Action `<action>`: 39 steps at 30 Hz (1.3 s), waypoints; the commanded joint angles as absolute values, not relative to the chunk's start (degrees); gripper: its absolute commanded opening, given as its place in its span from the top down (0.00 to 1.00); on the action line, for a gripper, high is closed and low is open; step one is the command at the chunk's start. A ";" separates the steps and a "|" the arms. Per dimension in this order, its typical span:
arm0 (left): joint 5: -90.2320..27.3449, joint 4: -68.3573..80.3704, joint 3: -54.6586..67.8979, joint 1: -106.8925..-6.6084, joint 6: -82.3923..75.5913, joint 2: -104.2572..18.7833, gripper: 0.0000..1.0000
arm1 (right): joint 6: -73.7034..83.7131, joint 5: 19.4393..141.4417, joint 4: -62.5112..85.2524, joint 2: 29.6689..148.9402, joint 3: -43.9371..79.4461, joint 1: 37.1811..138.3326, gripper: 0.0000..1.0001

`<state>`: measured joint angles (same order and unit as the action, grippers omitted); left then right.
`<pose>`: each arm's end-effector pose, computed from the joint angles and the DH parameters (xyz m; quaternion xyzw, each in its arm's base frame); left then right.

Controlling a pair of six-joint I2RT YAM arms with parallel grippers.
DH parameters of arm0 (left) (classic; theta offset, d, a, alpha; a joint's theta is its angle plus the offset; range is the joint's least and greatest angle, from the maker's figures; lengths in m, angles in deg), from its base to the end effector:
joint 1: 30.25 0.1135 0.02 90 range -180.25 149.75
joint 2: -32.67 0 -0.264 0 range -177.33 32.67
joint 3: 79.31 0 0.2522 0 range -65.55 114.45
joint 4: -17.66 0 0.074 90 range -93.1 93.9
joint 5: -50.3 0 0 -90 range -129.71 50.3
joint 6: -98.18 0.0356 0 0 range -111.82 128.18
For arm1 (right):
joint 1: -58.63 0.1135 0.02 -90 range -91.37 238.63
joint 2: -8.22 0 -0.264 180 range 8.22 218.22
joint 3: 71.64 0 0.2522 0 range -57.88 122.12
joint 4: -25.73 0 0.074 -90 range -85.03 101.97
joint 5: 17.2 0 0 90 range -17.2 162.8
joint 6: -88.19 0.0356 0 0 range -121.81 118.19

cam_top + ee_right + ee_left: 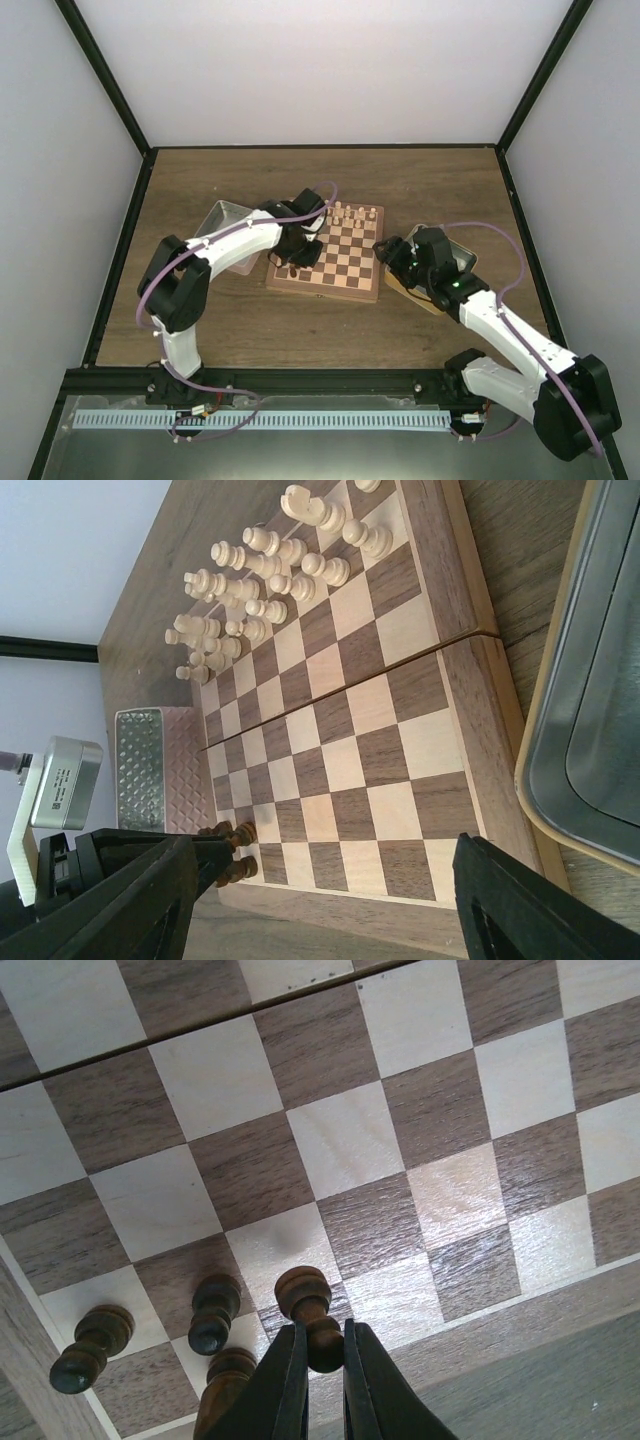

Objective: Set up the chess pieces on the board
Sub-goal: Place the chess piece on the chessboard.

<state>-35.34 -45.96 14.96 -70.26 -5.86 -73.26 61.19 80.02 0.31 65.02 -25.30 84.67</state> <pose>0.2796 -0.2382 0.2105 0.2274 0.9646 -0.0918 0.0969 0.1885 0.0971 0.2245 0.2545 0.8520 0.3583 0.2844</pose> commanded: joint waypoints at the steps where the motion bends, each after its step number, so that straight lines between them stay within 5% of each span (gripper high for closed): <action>1: -36.54 -47.54 16.35 -69.52 -4.76 -74.59 0.96 | 60.15 79.13 0.25 65.41 -25.46 84.38 0.28; 25: -34.29 -45.92 17.32 -69.27 -3.07 -77.54 0.93 | 60.07 79.13 -0.18 65.88 -25.58 84.38 0.28; 33: -36.18 -46.88 17.68 -69.27 -2.14 -77.00 0.69 | 60.03 77.06 -2.79 63.88 -24.90 84.38 0.28; 39: -36.29 -46.59 18.30 -69.27 -2.26 -75.31 0.69 | 59.32 74.56 -3.27 62.18 -24.55 84.38 0.28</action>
<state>-35.56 -46.40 16.62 -69.43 -2.83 -76.87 60.54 77.53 -2.16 63.36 -25.91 84.67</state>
